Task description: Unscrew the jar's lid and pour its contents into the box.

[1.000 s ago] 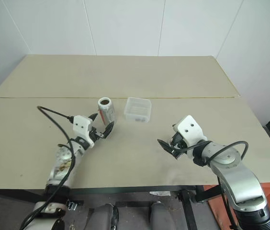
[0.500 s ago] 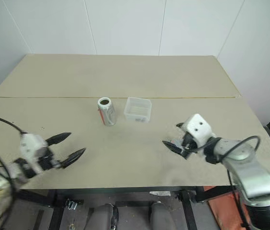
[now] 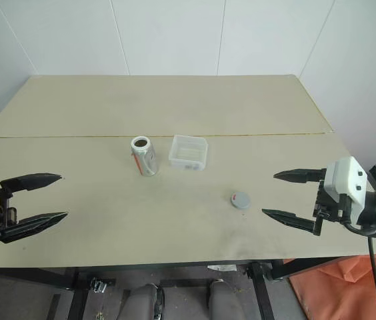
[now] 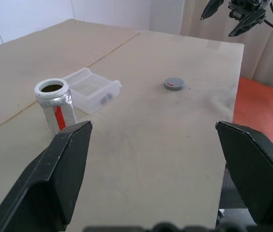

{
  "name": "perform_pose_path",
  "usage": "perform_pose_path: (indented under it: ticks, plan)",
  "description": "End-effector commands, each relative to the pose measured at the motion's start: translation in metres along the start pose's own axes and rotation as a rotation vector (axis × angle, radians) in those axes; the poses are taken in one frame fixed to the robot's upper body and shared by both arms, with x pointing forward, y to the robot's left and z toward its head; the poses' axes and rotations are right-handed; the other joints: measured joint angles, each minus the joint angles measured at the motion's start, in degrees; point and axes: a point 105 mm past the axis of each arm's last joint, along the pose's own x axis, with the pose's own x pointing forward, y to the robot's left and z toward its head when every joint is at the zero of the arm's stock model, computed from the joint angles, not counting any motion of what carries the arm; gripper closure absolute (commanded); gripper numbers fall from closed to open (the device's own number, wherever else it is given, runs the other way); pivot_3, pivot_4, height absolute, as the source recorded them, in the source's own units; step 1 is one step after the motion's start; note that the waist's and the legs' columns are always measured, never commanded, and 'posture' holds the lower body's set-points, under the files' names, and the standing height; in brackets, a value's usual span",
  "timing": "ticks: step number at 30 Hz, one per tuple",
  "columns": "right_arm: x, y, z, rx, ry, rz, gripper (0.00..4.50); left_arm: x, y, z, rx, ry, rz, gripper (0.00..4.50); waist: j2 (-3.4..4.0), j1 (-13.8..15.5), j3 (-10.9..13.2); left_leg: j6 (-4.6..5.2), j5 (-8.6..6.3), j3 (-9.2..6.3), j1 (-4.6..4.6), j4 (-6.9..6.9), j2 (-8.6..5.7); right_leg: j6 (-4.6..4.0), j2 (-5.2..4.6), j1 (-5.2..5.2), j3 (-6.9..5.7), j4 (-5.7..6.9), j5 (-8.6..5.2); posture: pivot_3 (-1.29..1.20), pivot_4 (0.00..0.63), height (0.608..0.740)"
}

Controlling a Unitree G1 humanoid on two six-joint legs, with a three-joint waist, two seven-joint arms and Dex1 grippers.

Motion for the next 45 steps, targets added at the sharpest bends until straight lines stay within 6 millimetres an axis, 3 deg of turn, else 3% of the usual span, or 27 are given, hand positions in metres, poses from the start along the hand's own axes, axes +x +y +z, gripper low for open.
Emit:
perform_pose_path:
  ticks: [1,13,30,45]
  plan:
    - [-0.008,-0.003,0.01,-0.074,0.002,-0.036,0.0,0.002,-0.005,0.006,0.017,-0.006,-0.003,0.05,0.0,0.07,0.0,0.0,0.0,0.0,0.0,0.01,0.0,0.0,0.0,0.0,0.0,0.0,0.0,0.0,0.15,0.74]
    - [-0.012,0.003,0.01,-0.071,0.015,-0.04,0.0,0.001,-0.005,0.014,0.025,0.026,-0.005,0.05,0.0,0.11,0.0,-0.01,0.0,0.03,-0.01,0.02,-0.01,-0.02,-0.02,-0.01,0.02,-0.01,-0.01,0.0,0.15,0.74]
    - [0.0,-0.006,0.007,-0.084,0.007,-0.013,0.0,0.003,-0.015,0.018,0.012,0.025,0.051,0.05,0.0,0.2,0.0,-0.01,0.0,0.07,-0.02,0.01,-0.02,-0.04,-0.04,-0.04,0.05,-0.02,-0.02,0.0,0.15,0.74]
    - [-0.006,0.001,0.002,-0.076,0.022,-0.045,0.0,0.003,-0.008,0.01,-0.021,0.06,0.038,0.05,0.0,0.17,0.0,-0.01,0.0,0.09,0.02,0.01,-0.01,-0.04,-0.02,-0.05,0.07,0.03,-0.02,0.0,0.15,0.74]
